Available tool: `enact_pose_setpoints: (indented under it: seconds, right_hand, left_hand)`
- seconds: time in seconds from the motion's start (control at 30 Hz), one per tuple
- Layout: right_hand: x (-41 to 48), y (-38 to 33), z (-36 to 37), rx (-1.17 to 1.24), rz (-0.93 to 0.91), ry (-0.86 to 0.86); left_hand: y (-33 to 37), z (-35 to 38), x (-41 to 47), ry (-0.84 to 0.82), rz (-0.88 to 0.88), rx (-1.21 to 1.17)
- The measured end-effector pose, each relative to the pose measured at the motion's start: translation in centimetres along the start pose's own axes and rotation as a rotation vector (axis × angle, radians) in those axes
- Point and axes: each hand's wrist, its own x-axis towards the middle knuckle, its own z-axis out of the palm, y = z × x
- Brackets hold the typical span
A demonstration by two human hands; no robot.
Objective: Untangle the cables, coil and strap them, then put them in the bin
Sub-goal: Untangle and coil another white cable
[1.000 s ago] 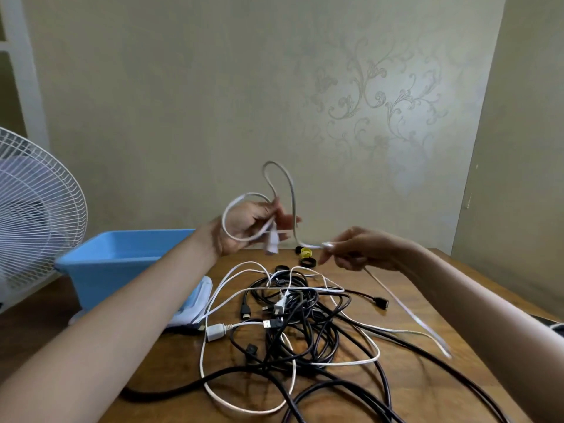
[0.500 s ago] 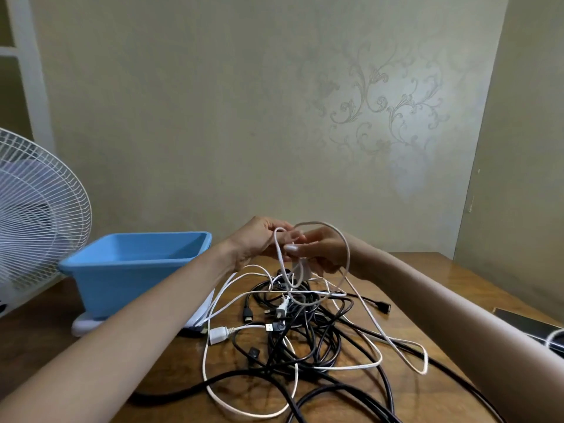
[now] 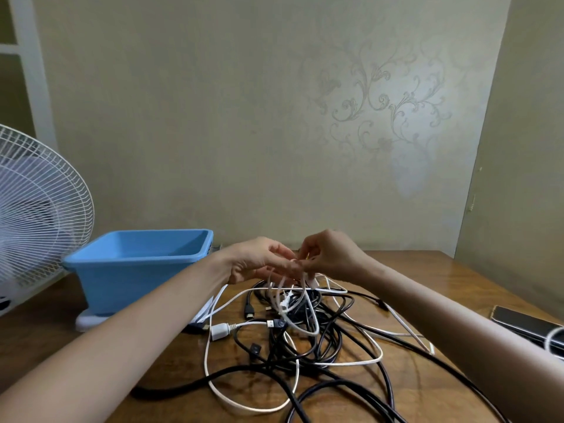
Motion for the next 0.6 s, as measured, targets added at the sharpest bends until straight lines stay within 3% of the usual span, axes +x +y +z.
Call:
enact_pose_setpoints:
  seconds: [0.1,0.23,0.33,0.47,0.6]
  right_hand:
    - [-0.1,0.5,0.2,-0.012,0.014,0.049]
    - [-0.6,1.0,-0.8,0.611,0.091,-0.184]
    - [-0.8,1.6,-1.2,0.894,0.117,-0.246]
    - [-1.1,2.4,-1.6,1.237,0.267,-0.151]
    - [-1.1,3.1,-1.4,1.256,0.277,-0.143]
  left_hand:
    - [0.2,-0.5,0.0,0.045,0.11,-0.026]
    - [0.6,-0.5,0.3,0.099,0.289,-0.169]
    - [0.6,-0.8,0.3,0.095,0.336,-0.379]
    - [0.7,-2.2,-0.6,0.062,0.253,-0.565]
    - [0.1,-2.1,-0.9,0.056,0.111,-0.334]
